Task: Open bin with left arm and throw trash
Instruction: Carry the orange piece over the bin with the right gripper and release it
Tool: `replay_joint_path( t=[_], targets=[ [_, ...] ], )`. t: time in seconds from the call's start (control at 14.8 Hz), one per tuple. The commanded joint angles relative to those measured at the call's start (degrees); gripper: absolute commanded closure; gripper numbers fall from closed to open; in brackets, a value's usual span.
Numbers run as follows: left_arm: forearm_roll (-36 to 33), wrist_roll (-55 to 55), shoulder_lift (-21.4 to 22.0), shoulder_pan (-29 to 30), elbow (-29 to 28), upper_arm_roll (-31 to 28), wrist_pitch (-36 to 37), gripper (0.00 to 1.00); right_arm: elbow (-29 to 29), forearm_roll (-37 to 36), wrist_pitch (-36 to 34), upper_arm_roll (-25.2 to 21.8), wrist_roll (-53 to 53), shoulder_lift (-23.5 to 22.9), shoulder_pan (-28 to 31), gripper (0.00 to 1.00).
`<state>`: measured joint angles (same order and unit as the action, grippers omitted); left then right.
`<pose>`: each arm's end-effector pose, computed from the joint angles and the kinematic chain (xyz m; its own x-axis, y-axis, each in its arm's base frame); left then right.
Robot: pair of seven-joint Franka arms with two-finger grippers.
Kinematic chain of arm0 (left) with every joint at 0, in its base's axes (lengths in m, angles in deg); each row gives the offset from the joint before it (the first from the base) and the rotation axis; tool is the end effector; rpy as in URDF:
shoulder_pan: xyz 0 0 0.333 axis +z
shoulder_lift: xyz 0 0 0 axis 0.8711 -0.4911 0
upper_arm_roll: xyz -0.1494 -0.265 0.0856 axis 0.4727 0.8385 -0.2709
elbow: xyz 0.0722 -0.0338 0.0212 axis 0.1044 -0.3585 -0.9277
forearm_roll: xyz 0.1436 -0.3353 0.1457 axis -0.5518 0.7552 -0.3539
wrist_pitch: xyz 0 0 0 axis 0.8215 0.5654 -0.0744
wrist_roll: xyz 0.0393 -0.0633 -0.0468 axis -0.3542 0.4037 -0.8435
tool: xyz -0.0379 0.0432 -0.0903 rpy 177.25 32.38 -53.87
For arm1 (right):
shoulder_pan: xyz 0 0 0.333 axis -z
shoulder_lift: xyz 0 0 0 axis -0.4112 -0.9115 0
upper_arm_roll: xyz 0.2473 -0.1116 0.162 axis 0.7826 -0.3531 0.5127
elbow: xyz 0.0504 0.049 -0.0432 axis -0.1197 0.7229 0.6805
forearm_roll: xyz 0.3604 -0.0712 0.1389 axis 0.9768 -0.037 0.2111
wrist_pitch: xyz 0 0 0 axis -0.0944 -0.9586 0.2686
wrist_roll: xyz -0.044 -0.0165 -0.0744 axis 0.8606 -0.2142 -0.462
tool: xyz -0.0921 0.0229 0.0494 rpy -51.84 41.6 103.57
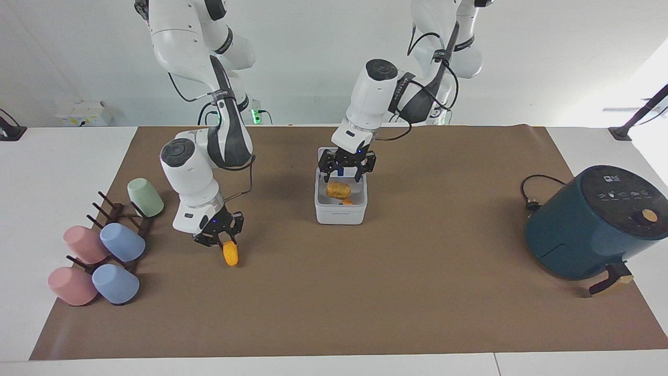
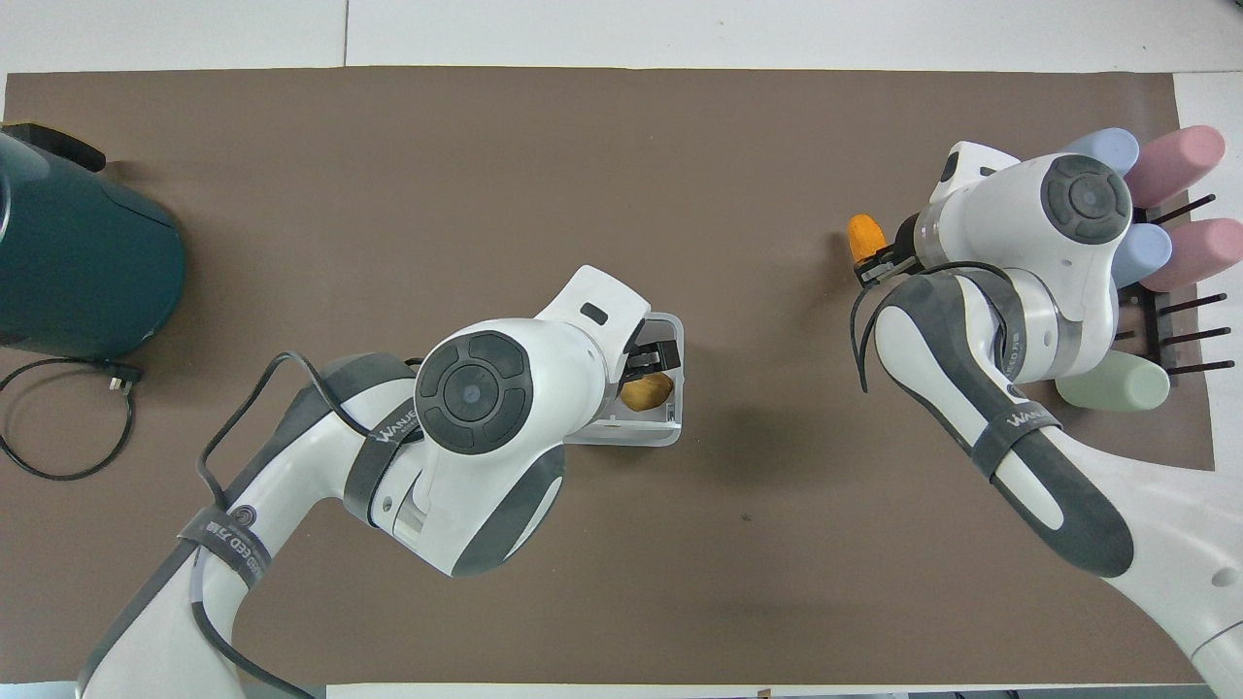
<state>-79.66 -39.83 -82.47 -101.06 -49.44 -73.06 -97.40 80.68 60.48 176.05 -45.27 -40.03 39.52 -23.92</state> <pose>0.4554 -0.4109 0.4343 0.9879 0.1200 0.0985 0.0914 -0.9623 0.2562 0.6334 0.0706 0.3374 0.8982 0.4204 0.1287 0.4245 -0.9054 -0.0057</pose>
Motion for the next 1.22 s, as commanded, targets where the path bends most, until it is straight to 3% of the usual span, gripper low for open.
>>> replay_joint_path(
  t=[0.0, 0.27, 0.54, 0.75, 0.95, 1.15],
  targets=[
    [1.11, 0.3, 0.89, 0.57, 0.42, -1.27, 2.95, 0.0, -1.11, -0.14, -6.74, 1.01, -13.53, 3.62, -0.45, 1.0],
    [0.49, 7.66, 4.67, 6.71, 0.16, -1.36, 10.42, 0.0, -1.11, 0.3, -12.55, 4.26, -26.65, 7.32, -2.47, 1.0],
    [0.14, 21.18, 8.79, 16.46, 0.16, -1.36, 17.38, 0.0, -3.03, 6.52, -12.21, 8.3, -45.54, 7.07, -4.13, 1.0],
    [0.14, 31.29, 10.91, 23.49, 0.42, -1.36, 20.72, 0.0, -5.41, 8.04, -13.43, 8.57, -63.81, 6.98, -12.91, 1.0],
    [-3.62, 39.74, 12.49, 29.12, 1.12, -1.36, 25.2, 0.0, -11.98, 8.21, -21.58, 8.66, -73.95, 6.8, -16.61, 1.0],
    [-4.43, 44.32, 12.85, 33.52, 4.98, -1.36, 31.16, 0.0, -12.89, 12.59, -19.52, 8.66, -81.88, 5.48, -18.64, 1.0]
  ],
)
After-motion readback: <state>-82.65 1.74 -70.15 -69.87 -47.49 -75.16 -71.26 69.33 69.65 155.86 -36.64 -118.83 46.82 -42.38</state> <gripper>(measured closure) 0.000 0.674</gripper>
